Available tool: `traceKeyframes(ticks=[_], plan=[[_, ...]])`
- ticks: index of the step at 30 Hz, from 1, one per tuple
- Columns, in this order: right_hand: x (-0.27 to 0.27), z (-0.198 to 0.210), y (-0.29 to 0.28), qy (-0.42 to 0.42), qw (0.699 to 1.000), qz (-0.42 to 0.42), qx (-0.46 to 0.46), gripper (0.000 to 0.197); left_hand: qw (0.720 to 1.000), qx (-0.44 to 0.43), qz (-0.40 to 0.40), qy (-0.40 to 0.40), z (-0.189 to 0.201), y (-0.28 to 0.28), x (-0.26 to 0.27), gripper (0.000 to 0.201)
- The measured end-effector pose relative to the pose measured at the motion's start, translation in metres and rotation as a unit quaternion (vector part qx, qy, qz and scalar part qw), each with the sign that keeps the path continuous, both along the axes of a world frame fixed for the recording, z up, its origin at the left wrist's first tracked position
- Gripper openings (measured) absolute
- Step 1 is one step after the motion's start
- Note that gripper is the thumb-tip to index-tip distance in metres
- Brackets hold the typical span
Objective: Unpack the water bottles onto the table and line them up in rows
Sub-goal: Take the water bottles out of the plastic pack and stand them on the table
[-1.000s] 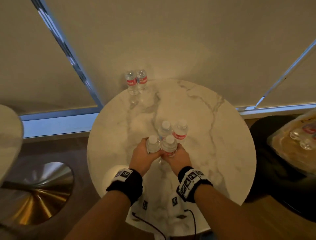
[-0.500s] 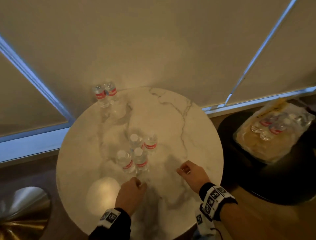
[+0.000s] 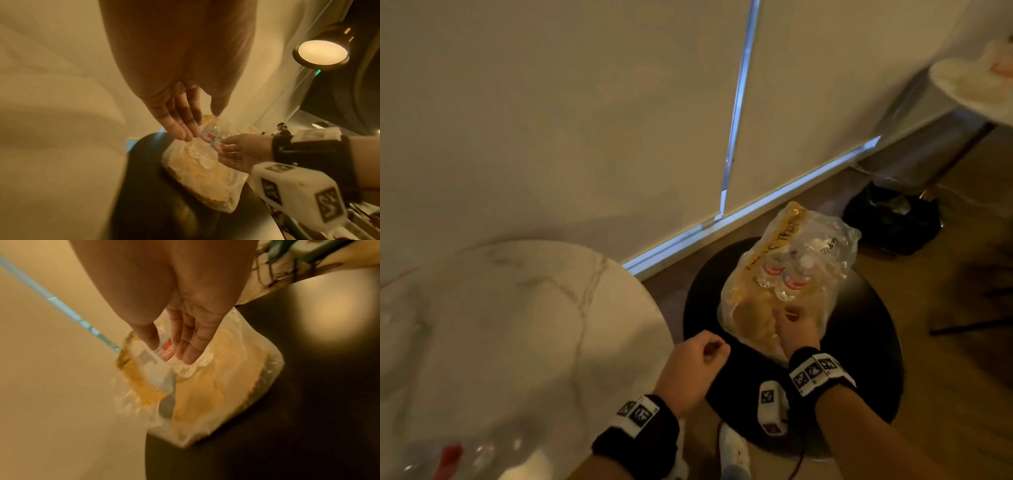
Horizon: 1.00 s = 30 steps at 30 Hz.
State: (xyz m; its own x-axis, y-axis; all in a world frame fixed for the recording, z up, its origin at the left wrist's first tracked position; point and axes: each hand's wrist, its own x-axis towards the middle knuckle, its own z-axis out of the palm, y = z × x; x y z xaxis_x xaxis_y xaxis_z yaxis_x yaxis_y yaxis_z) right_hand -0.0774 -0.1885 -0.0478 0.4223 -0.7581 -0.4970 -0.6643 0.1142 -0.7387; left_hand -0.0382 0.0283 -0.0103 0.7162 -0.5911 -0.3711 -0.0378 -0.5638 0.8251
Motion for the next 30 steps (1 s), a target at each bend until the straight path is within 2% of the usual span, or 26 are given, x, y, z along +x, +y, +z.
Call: traceKeyframes(ticks=[2, 4, 6, 8, 10, 12, 14, 16, 20, 22, 24, 28, 30], plan=[[0.020, -0.017, -0.038, 0.007, 0.999, -0.029, 0.013, 0.034, 0.999, 0.010, -0.029, 0.011, -0.013, -0.060, 0.026, 0.026], [0.037, -0.033, -0.068, 0.025, 1.000, -0.005, 0.000, 0.052, 0.998, 0.036, -0.057, 0.010, -0.035, -0.117, 0.051, 0.039], [0.051, -0.043, -0.088, 0.020, 1.000, 0.009, -0.011, 0.065, 0.993, 0.073, -0.056, -0.071, -0.055, -0.162, 0.074, 0.047], [0.059, -0.050, -0.103, -0.002, 0.999, 0.029, -0.024, 0.053, 0.983, 0.093, -0.042, -0.152, -0.076, -0.197, 0.094, 0.048], [0.062, -0.056, -0.111, -0.016, 0.997, 0.065, -0.038, 0.040, 0.986, 0.077, -0.054, -0.141, -0.089, -0.224, 0.111, 0.044], [0.061, -0.065, -0.117, -0.016, 0.994, 0.093, -0.049, 0.039, 0.989, 0.078, -0.059, -0.111, -0.107, -0.240, 0.126, 0.054], [0.059, -0.071, -0.119, -0.016, 0.994, 0.098, -0.055, 0.046, 0.990, 0.074, -0.075, -0.092, -0.116, -0.244, 0.134, 0.065], [0.057, -0.069, -0.119, -0.034, 0.994, 0.088, -0.050, 0.057, 0.990, 0.069, -0.100, -0.076, -0.111, -0.242, 0.133, 0.065], [0.045, -0.063, -0.111, -0.032, 0.994, 0.095, -0.038, 0.062, 0.990, 0.025, -0.070, -0.120, -0.096, -0.228, 0.124, 0.068], [0.035, -0.057, -0.101, -0.027, 0.994, 0.100, -0.041, 0.070, 0.990, 0.001, -0.060, -0.128, -0.091, -0.213, 0.115, 0.081], [0.024, -0.048, -0.088, -0.047, 0.990, 0.127, -0.047, 0.074, 0.994, -0.016, -0.034, -0.099, -0.086, -0.191, 0.105, 0.092], [0.001, -0.011, -0.047, -0.054, 0.977, 0.200, -0.053, 0.084, 0.998, -0.052, -0.014, -0.030, -0.042, -0.128, 0.073, 0.073], [-0.011, 0.017, -0.012, -0.062, 0.968, 0.237, -0.059, 0.075, 0.997, -0.073, 0.002, -0.024, -0.017, -0.083, 0.050, 0.068]])
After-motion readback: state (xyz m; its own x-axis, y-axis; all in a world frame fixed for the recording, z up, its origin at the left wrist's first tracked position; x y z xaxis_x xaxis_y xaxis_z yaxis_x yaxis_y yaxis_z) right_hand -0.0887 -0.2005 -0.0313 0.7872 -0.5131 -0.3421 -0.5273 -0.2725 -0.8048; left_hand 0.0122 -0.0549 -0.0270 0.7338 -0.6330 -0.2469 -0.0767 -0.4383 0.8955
